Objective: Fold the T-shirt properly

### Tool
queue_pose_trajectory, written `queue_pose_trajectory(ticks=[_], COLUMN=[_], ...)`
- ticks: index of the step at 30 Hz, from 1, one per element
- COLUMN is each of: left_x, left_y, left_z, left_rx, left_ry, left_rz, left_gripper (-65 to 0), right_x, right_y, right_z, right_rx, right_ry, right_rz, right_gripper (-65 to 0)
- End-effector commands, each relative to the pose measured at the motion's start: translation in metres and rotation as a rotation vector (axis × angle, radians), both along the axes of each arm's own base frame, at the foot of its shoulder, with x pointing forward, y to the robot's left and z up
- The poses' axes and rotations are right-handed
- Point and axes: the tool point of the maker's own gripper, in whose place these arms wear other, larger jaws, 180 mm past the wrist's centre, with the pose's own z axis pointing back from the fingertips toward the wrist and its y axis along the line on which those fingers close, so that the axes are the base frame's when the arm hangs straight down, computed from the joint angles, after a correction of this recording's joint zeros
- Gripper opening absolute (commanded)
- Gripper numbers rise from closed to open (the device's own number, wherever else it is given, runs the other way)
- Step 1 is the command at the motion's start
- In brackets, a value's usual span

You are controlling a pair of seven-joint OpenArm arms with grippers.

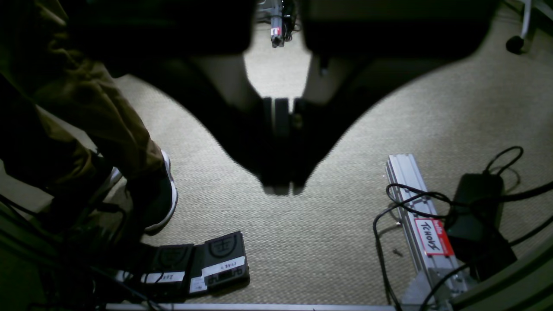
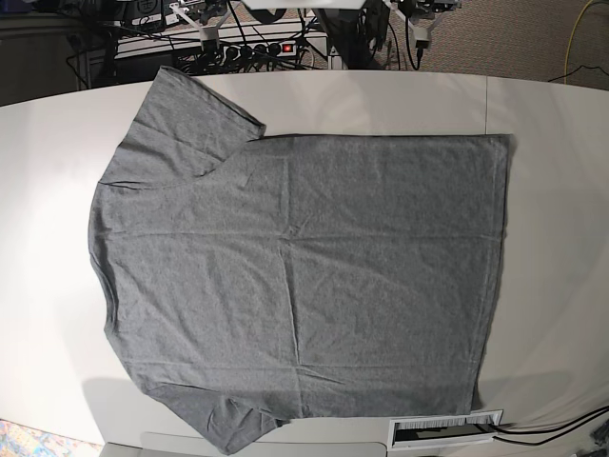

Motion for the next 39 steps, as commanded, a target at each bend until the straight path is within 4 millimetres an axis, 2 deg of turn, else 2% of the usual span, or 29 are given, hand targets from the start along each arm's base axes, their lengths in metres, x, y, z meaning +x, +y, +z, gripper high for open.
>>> queue_pose_trajectory(ticks=[1, 15, 17, 21, 26, 31, 35, 39], left_x=[-0.003, -0.003, -0.004, -0.019, -0.048, -0.076, -0.087, -0.087], left_y=[0.003, 0.004, 0.005, 0.012, 0.034, 0.058, 0.072, 0.082], left_z=[0.0, 0.0, 0.0, 0.002, 0.01, 0.025, 0.045, 0.071], left_rx=[0.005, 0.006, 0.007, 0.015, 0.042, 0.067, 0.074, 0.07], left_ry=[-0.004, -0.005, -0.004, 0.014, 0.03, 0.025, -0.012, -0.077], left_rz=[0.005, 0.005, 0.004, -0.005, -0.02, -0.046, -0.084, -0.136], left_gripper=[-65.0, -65.0, -65.0, -65.0, -65.0, -65.0, -65.0, -65.0], right_x=[-0.001, -0.005, -0.013, -0.035, -0.064, -0.085, -0.088, -0.082], right_y=[-0.006, -0.006, -0.007, -0.014, -0.036, -0.065, -0.092, -0.112], right_z=[0.001, 0.001, 0.002, 0.005, 0.013, 0.028, 0.046, 0.071], right_rx=[-0.011, -0.014, -0.017, -0.028, -0.053, -0.07, -0.102, -0.123], right_ry=[0.0, 0.007, 0.023, 0.061, 0.11, 0.174, 0.18, 0.136], right_rz=[-0.001, 0.01, 0.038, 0.072, 0.084, 0.111, 0.155, 0.235], right_gripper=[-65.0, -65.0, -65.0, -65.0, -65.0, -65.0, -65.0, -65.0])
